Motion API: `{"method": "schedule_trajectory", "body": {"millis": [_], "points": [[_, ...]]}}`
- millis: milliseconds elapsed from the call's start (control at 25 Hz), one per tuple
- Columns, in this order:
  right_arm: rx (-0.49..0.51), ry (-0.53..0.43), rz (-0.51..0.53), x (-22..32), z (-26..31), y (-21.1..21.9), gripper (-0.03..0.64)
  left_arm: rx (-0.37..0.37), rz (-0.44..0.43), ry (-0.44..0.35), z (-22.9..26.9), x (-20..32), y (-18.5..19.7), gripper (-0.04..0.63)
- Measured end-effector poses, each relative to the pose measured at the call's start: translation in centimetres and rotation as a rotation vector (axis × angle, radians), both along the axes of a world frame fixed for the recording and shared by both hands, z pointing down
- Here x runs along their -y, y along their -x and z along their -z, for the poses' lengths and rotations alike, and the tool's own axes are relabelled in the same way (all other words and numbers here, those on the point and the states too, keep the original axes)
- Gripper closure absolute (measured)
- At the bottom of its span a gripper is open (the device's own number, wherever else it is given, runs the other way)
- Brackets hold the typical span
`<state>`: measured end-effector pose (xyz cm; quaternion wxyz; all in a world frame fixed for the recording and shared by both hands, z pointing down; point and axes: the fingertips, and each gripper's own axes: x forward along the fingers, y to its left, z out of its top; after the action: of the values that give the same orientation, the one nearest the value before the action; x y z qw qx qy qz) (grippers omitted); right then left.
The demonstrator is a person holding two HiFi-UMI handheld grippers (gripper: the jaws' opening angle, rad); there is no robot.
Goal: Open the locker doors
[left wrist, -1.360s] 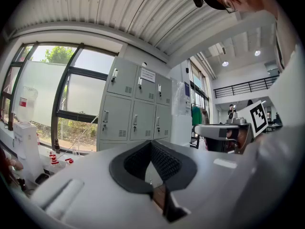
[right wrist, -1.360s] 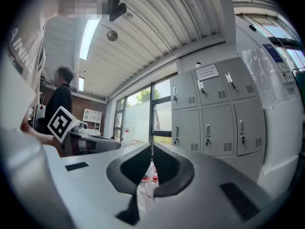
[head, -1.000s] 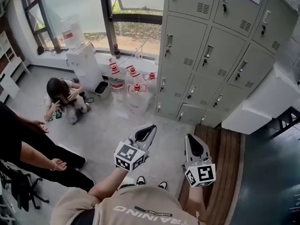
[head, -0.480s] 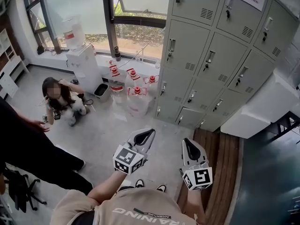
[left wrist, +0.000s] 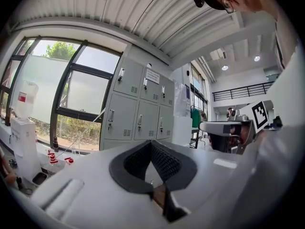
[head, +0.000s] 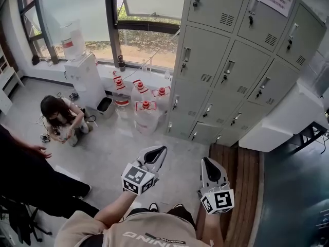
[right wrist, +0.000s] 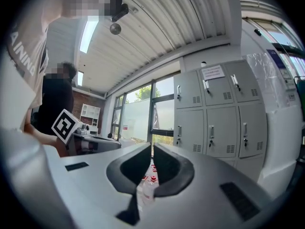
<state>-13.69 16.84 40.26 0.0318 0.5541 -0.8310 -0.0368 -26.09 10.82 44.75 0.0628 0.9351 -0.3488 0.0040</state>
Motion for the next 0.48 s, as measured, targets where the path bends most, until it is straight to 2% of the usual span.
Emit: {"method": "schedule_trajectory", "body": {"millis": [280, 480], "points": [[-0.010, 0.004, 0.004, 3.4, -0.1, -0.6, 0.604, -0.002, -0.013, 0.002, -0.2, 3.0, -1.1, 0.589], [-0.011, -0.007, 0.028, 7.5, -0.3, -2.4, 0.604, 0.014, 0.009, -0.005, -0.2, 6.5, -3.0, 0.589]]}}
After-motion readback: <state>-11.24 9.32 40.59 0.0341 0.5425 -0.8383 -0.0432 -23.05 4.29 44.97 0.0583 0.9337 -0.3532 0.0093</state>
